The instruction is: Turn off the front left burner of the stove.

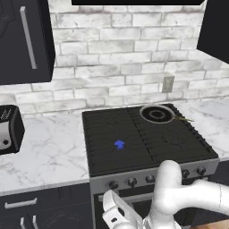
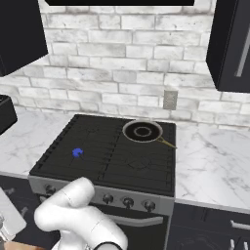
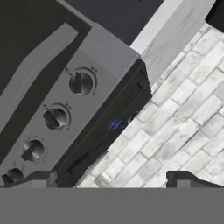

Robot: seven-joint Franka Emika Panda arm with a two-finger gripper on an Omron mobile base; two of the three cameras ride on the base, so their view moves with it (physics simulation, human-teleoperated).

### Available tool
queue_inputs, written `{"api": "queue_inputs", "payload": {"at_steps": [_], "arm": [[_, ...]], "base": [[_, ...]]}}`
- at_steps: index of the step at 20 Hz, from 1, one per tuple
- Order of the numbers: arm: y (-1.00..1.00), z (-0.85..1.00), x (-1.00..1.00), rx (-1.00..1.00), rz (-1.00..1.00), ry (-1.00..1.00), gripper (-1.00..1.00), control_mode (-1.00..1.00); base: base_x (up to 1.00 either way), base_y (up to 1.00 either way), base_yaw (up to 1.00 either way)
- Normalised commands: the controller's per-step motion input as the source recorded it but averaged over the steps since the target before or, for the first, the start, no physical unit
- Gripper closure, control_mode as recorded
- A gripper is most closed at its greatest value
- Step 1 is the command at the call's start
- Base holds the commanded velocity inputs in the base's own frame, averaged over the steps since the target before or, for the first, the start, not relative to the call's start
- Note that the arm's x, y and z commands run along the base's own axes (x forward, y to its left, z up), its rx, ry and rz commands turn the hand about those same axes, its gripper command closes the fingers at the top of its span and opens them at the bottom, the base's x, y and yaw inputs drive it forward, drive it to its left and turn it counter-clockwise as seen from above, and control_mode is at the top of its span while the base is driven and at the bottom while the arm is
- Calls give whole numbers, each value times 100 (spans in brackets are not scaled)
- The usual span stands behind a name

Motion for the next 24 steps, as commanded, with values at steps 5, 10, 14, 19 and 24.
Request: {"api": "queue_inputs", "payload": {"at_steps": [5, 10, 14, 19, 24], "arm": [[0, -5, 21, 0, 1, -5, -100, -100], [0, -13, 15, 0, 0, -1, -100, -100], [0, -10, 0, 0, 0, 0, -100, -100], [0, -10, 5, 0, 0, 0, -100, -100], [-3, -1, 23, 0, -1, -2, -100, -100]], "base": [[0, 0, 0], [0, 0, 0], [0, 0, 0], [0, 0, 0], [0, 0, 0]]}}
